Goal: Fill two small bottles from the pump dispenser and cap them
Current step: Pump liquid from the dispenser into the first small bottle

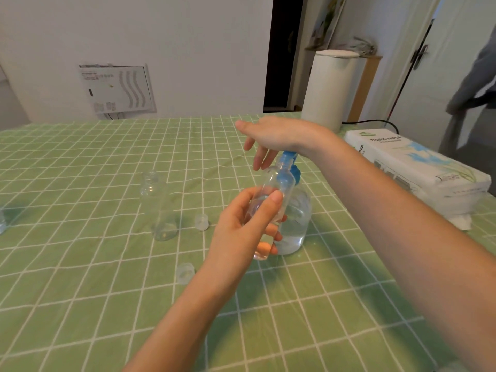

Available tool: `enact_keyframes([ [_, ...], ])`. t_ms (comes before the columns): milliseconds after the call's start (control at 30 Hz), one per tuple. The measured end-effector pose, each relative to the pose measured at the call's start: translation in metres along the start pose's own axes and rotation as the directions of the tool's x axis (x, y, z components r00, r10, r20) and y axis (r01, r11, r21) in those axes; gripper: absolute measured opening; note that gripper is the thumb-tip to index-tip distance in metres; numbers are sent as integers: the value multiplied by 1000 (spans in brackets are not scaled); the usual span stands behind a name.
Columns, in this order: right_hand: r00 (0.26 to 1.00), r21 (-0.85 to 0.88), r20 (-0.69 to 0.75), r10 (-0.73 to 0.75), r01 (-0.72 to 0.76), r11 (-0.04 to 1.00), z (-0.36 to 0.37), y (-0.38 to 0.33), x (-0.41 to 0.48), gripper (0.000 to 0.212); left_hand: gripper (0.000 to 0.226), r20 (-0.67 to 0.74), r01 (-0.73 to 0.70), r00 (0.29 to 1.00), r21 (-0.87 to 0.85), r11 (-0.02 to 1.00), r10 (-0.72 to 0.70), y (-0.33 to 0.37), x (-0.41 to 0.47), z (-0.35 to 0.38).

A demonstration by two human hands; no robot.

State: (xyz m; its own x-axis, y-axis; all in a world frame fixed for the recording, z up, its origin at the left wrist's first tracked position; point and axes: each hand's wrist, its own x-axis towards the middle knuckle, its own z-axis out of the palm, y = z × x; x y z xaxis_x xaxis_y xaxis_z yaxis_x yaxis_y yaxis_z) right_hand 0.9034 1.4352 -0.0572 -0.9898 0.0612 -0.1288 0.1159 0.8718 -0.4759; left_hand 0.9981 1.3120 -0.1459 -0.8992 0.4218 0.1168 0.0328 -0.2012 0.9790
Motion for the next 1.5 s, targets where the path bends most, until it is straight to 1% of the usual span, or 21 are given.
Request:
enact_keyframes([
  [267, 999, -42, 31, 29, -27, 999, 6, 2, -3, 63, 46, -3, 13, 1000, 3, 1000, -13, -3, -2, -1],
  [400, 999, -22, 28, 43, -43, 999, 10, 4, -2, 64, 44, -5, 17, 1000, 4, 1000, -17, -6, -3, -1],
  [633, 1000, -8, 9, 5, -5, 1000, 8, 5, 0, 59, 46, 2, 15, 1000, 7, 1000, -15, -4, -2, -2],
  [800, 999, -9, -38, -37, 37, 999, 3, 1, 0, 56, 44, -5, 8, 1000, -3, 1000, -8, -1, 0, -1],
  [1167, 1000, 4, 14, 21, -22, 1000, 11, 7, 2, 61, 45, -2, 18, 1000, 26, 999, -18, -4, -3, -1],
  [1333, 1000, 24, -12, -15, 15, 1000, 8, 6, 0, 58, 45, 5, 11, 1000, 19, 1000, -12, -3, -2, -1],
  [1433, 998, 7, -47, -39, 40, 999, 1, 3, 0, 57, 45, 2, -3, 1000, 1, 1000, 3, 0, 0, 0],
  [1500, 998, -7, -45, -48, 47, 999, -1, 1, 0, 57, 44, 3, -7, 1000, -4, 1000, 7, 1, 1, 1],
])
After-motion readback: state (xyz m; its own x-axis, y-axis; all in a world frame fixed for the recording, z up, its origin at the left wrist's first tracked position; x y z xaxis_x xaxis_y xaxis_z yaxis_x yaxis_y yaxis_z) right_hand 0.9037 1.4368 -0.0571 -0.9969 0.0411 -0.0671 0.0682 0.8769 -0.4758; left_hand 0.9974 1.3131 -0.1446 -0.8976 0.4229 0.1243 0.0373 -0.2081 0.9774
